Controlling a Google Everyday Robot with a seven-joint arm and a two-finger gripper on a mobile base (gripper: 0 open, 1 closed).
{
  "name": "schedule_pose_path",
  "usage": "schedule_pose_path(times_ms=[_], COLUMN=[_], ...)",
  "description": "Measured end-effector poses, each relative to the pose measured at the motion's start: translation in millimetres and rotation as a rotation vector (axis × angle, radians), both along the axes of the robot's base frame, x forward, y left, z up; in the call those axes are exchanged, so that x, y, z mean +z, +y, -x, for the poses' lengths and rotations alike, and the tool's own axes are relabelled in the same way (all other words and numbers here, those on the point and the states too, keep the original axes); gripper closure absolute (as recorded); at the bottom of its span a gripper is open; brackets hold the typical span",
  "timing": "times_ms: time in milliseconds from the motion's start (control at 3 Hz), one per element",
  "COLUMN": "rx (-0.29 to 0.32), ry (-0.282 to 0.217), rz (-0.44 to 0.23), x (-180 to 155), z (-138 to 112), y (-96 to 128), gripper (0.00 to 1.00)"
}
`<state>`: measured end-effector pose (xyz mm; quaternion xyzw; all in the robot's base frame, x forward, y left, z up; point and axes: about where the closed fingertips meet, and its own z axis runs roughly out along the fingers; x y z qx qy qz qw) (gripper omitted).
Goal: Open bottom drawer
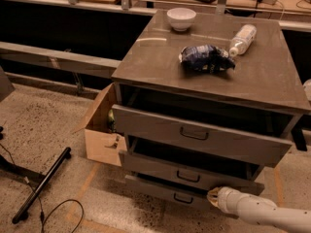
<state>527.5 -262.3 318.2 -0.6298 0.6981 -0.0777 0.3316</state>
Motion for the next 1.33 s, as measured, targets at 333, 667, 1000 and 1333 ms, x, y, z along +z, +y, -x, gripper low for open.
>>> schedule_pose_path(times_ms=[333,667,1000,1333], rx=[0.0,-0.009,-0.01,-0.008], ry=[0.0,-0.027,-0.03,-0.036], rz=[0.0,0.016,0.018,0.029], x=[0,0,0,-10], z=[0,-11,-13,-13], y=[0,-4,-4,-5], gripper=[1.0,1.0,1.0,1.0])
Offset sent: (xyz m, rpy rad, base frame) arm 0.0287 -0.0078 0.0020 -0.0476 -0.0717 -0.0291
